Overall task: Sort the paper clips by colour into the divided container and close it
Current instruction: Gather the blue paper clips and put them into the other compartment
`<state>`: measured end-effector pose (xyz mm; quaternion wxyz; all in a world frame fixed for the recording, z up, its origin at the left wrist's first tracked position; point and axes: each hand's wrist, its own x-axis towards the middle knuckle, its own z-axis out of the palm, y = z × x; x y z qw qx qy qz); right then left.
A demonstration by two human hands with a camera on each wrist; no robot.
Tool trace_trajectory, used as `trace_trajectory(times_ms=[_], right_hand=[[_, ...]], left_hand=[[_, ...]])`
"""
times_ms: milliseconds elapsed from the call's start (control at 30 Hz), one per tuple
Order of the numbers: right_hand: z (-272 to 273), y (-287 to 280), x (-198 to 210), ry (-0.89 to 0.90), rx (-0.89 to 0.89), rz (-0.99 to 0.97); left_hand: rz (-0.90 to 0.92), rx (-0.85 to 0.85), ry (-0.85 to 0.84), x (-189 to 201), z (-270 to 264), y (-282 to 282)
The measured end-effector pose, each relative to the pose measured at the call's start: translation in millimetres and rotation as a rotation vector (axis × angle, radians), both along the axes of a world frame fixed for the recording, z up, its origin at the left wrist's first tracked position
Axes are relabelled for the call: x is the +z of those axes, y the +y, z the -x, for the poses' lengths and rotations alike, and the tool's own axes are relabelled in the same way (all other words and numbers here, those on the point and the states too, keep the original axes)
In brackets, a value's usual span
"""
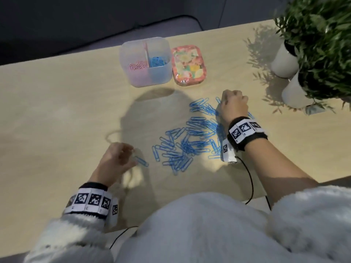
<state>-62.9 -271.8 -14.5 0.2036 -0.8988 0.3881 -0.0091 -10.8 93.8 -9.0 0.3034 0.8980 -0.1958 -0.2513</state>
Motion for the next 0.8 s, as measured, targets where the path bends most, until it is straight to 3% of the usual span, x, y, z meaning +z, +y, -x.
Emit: trace_trajectory(times_ms=[267, 367, 467, 600, 667, 800], right_hand=[[1.1, 89.9, -9.2, 0.102, 0.447, 0.143], [14.0, 94.4, -7.2, 0.013, 0.555, 0.008], [24.3, 59.1, 6.6, -0.116, 0.374, -0.013], [56.7, -6.1, 12.6, 0.146, -0.064, -0.018], [65.0, -6.9, 10.3, 0.186, -0.088, -0.067], [59.1, 32.2, 13.9, 0.160, 0.079, -0.096]], left_hand=[[0.000, -0.044, -0.110, -6.3, 27.2, -48.2], [-0.012, -0.123, -0.136, -7.1, 35.1, -72.1], [-0.047, -0.139, -0.235, -5.2, 36.8, -78.4], [-0.138, -0.244, -0.234, -4.2, 32.1, -74.1], [-0.199, -0.299, -0.191, -3.5, 28.2, -78.1], [-0.262, -0.406, -0.192, 2.8, 22.1, -99.7]])
